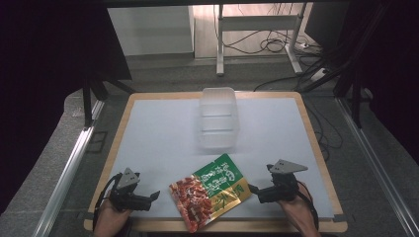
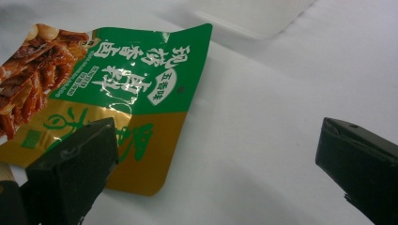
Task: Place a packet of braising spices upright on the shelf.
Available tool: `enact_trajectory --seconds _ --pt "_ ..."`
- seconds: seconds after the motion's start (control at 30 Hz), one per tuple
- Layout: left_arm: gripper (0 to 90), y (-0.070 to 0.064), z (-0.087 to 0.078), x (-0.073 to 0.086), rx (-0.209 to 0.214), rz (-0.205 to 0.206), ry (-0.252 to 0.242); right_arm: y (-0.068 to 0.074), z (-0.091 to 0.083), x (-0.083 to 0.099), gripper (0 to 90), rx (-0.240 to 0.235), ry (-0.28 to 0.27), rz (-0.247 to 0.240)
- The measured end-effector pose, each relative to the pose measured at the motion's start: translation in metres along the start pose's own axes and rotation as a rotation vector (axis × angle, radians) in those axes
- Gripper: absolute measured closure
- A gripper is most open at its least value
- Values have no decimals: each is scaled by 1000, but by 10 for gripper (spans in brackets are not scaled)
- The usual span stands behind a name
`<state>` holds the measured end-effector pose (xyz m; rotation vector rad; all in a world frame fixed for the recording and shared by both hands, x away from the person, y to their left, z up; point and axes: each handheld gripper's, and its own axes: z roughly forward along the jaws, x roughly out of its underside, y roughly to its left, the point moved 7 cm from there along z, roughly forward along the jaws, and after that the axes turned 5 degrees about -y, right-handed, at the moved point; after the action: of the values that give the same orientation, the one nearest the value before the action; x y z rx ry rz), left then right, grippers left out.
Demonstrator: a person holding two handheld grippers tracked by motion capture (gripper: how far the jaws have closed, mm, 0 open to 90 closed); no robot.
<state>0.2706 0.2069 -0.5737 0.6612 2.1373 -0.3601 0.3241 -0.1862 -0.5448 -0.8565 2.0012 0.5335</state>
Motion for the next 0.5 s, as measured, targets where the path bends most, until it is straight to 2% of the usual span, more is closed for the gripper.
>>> enact_trajectory --seconds 0.5 --pt "12 -1 0 0 0 10 6 13 29 -8 0 -34 20 6"
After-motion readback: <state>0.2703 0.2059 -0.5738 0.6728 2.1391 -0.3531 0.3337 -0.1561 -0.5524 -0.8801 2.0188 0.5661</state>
